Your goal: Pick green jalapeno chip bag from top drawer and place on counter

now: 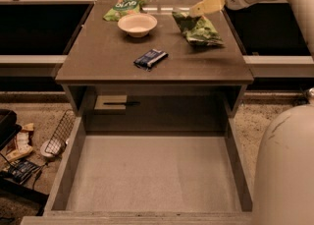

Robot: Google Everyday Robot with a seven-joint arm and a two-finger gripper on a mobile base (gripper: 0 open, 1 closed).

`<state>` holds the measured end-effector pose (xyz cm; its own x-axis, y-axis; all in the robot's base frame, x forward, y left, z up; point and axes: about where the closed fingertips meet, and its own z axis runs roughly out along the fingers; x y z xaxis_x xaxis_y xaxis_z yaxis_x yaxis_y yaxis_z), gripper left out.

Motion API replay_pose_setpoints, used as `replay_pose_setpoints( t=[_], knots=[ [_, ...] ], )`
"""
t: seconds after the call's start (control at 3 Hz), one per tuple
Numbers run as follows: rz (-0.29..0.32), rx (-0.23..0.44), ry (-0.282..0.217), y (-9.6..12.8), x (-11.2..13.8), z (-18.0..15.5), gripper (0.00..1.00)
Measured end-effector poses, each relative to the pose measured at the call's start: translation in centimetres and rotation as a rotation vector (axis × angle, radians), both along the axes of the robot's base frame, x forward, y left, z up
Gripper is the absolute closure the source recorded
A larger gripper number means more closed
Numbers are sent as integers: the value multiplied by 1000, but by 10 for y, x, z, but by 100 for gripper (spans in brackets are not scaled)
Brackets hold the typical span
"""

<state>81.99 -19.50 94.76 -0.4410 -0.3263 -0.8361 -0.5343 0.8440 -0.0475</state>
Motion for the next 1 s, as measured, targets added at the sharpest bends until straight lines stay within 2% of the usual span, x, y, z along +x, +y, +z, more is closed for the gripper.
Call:
replay_pose_setpoints(
  t=[0.33, 0.67, 1.0],
  knots=[
    [-66, 45, -43, -36, -19, 42, 0],
    [-264, 114, -162, -125, -81, 108, 0],
    [-448, 147, -279, -194, -157, 155, 0]
  ],
)
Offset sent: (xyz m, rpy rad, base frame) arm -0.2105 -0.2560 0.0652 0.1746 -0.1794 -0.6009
